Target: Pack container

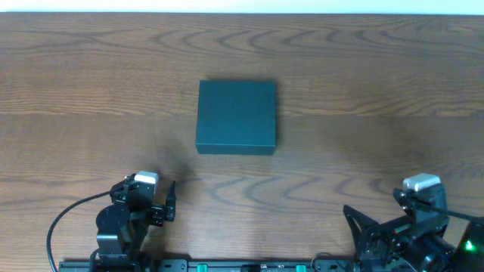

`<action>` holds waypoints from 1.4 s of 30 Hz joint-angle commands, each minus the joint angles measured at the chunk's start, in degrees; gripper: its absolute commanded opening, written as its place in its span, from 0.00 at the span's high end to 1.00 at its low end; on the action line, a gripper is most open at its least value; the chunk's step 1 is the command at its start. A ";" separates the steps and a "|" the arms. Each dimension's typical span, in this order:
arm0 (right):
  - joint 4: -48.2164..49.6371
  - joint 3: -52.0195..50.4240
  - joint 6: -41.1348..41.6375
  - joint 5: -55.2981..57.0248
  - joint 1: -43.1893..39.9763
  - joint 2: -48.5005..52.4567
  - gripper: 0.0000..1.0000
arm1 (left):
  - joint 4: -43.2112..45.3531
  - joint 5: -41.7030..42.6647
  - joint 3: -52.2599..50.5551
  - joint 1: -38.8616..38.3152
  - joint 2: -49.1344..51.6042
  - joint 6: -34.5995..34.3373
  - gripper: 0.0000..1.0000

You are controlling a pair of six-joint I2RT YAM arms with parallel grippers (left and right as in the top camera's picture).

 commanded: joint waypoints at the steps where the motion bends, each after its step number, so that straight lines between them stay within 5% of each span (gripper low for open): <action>1: -0.07 -0.04 -0.44 0.17 0.26 0.13 0.01 | 0.26 0.85 -0.55 0.07 -0.46 -0.39 0.05; 5: -0.07 -0.04 -0.44 0.17 0.26 0.13 0.01 | 0.26 0.85 -0.55 0.07 -0.46 -0.42 0.05; 10: 3.19 -1.73 -11.37 3.21 0.17 -0.94 0.01 | 0.26 0.83 -0.55 0.07 -0.46 -0.42 0.05; 16: 17.75 -21.05 -24.70 3.17 -1.68 -13.31 0.01 | 0.26 0.85 -0.55 0.07 -0.46 -0.39 0.05; 28: 28.39 -50.90 -24.63 -1.68 -1.55 -31.56 0.01 | 0.26 0.85 -0.55 0.07 -0.46 -0.42 0.05; 42: 28.48 -60.81 -24.65 -1.92 -0.42 -32.09 0.01 | 0.26 0.85 -0.55 0.07 -0.46 -0.42 0.05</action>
